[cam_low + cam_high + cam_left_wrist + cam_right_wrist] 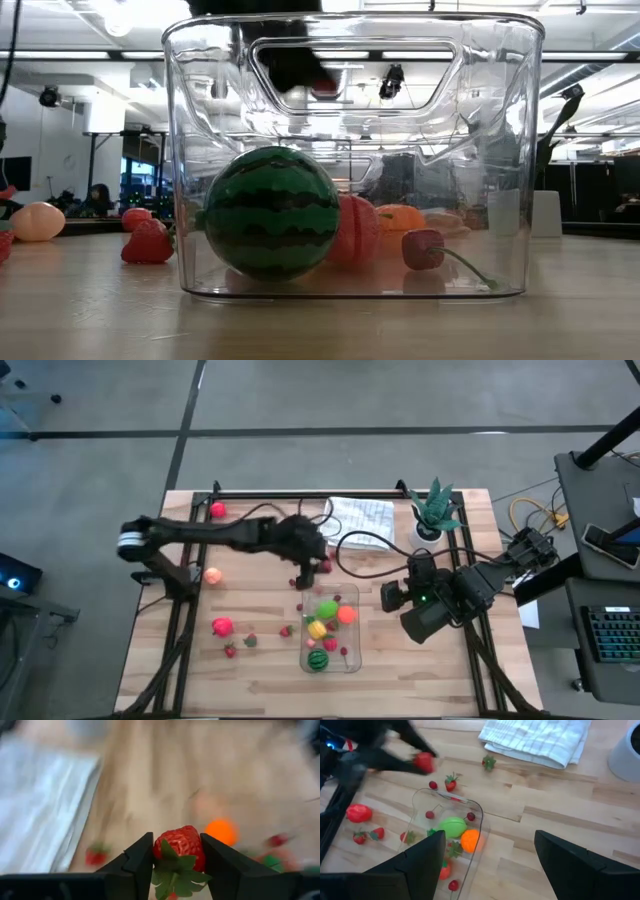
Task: Pick and placing Produce into tupperware
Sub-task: Put the red strawberry into the transparent bin
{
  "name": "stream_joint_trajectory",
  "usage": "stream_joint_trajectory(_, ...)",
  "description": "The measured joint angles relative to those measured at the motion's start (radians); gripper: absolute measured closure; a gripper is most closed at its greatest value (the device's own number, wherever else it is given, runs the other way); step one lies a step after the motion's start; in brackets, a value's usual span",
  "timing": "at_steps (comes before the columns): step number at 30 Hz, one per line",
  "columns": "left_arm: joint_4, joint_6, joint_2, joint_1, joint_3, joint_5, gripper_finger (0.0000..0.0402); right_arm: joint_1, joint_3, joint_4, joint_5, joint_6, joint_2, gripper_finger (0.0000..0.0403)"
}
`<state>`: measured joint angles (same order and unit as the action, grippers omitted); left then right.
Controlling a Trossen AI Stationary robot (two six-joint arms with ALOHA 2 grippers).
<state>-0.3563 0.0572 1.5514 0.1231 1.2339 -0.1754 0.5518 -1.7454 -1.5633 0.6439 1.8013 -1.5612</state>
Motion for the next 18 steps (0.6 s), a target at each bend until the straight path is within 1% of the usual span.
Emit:
stream_joint_trajectory(3, 0.037, -0.038, -0.066, -0.094, 0.000, -0.001, 0.0274, 0.002, 0.000, 0.003, 0.000, -0.029, 0.000, 0.0106)
stream_joint_trajectory(6, 0.057, -0.128, -0.079, -0.180, 0.000, 0.006, 0.0274, 0.009, 0.000, 0.008, -0.003, -0.053, 0.000, 0.0106)
stream_joint_trajectory(10, 0.040, -0.204, -0.030, -0.278, 0.000, 0.110, 0.0270, 0.024, 0.000, 0.026, -0.015, -0.085, 0.000, 0.0106)
stream_joint_trajectory(13, 0.025, -0.246, 0.027, -0.321, -0.001, 0.161, 0.0260, 0.041, 0.000, 0.069, -0.015, -0.110, 0.000, 0.0106)
stream_joint_trajectory(16, 0.026, -0.401, 0.084, -0.340, -0.001, 0.177, 0.0247, 0.062, 0.000, 0.118, -0.015, -0.128, 0.000, 0.0106)
stream_joint_trajectory(18, 0.025, -0.473, 0.113, -0.347, -0.001, 0.179, 0.0235, 0.075, 0.000, 0.154, -0.015, -0.135, 0.000, 0.0106)
